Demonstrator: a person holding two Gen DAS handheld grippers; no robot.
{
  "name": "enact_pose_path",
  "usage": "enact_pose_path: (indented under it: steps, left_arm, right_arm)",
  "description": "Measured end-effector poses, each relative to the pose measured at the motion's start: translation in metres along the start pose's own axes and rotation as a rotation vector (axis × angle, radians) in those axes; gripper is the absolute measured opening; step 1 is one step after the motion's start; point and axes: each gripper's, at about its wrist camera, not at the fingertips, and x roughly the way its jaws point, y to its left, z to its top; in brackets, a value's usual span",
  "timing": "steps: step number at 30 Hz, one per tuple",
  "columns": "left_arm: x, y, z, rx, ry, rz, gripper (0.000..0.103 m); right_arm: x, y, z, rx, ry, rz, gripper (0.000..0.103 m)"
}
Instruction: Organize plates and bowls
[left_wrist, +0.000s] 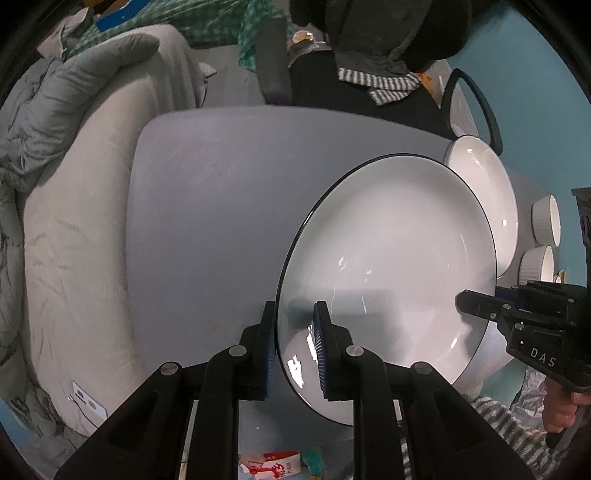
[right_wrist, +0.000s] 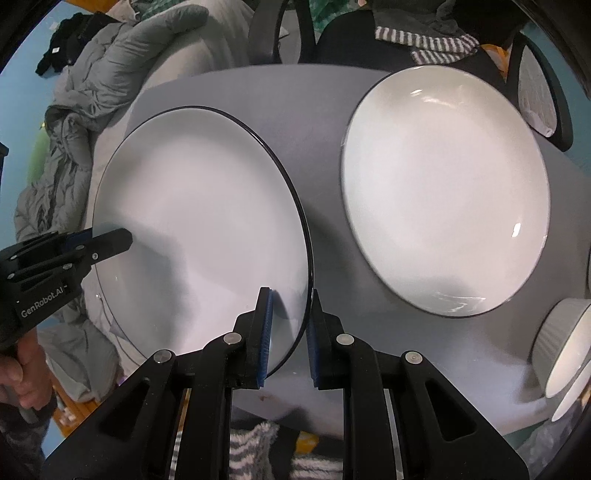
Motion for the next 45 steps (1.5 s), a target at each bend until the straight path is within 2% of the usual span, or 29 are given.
enact_pose_path:
  steps: [12, 19, 29, 45]
  left_arm:
    - [0.0, -0.057, 0.025, 0.053, -0.005, -0.018, 0.018]
    - [0.011, -0.086, 0.04, 0.055, 0.02, -0.022, 0.018]
    - [0.026, -0.123, 0.059, 0.059, 0.039, 0.001, 0.018]
    - [0.047, -0.139, 0.069, 0.034, 0.09, 0.018, 0.018]
  right_arm:
    - [-0.023, -0.048, 0.002, 0.042, -0.034, -0.005, 0.016]
    - [-0.031, -0.082, 0.008, 0.054, -0.04, -0.012, 0.016]
    - [-0.039, -0.129, 0.025, 0.076, -0.036, -0.012, 0.016]
    - [-0.026, -0.16, 0.04, 0.072, 0.025, -0.009, 0.016]
